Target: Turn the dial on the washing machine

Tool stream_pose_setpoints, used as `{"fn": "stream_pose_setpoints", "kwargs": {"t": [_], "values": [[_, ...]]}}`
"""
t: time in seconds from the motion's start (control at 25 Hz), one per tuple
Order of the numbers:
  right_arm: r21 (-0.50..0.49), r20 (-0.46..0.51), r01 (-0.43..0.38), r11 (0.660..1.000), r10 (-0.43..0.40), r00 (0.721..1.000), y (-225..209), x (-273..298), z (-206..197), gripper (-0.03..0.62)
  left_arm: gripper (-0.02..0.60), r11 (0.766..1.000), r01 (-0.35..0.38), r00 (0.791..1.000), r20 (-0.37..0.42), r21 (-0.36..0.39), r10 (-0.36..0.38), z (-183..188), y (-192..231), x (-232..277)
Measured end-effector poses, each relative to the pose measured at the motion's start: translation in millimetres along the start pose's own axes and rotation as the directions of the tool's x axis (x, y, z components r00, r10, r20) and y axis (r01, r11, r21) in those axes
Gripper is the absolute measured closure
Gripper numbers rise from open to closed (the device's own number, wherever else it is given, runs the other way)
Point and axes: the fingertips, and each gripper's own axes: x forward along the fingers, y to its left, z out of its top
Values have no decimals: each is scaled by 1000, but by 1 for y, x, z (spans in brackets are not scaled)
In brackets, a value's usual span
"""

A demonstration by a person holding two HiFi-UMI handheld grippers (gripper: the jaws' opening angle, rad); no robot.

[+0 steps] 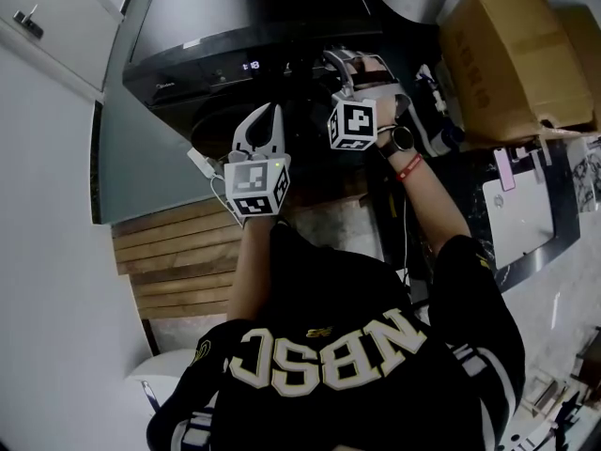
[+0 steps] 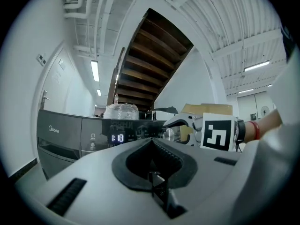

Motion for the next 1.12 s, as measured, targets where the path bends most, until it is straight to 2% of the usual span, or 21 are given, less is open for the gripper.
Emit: {"fn": "stream_pose_setpoints", "kwargs": {"t": [0.16, 0.32, 0.56, 0.76, 0.8, 1.12], "values": [[-128, -24, 4, 992, -7, 1000, -4, 7, 3, 327, 566, 1000, 8, 1000, -1, 15, -8, -1, -1, 5], [-186, -47, -3, 983, -6, 999, -2, 10, 4, 317, 566, 1000, 5, 1000, -2, 22, -5, -2, 1, 7], [-197, -75, 3, 980, -18, 997, 1, 14, 0, 309, 566, 1000, -5, 1000, 5, 17, 5, 1, 6, 7], [-169, -16, 75, 983, -79, 997, 1, 15, 7, 330, 566, 1000, -6, 1000, 18, -16, 6, 5, 9, 7], [-168, -13, 79, 983, -82, 997, 3, 15, 6, 347, 566, 1000, -6, 1000, 21, -14, 6, 6, 9, 7], [-151, -6, 97, 984, -99, 995, 4, 15, 3, 350, 566, 1000, -5, 1000, 9, -12, 6, 2, 9, 10]]}}
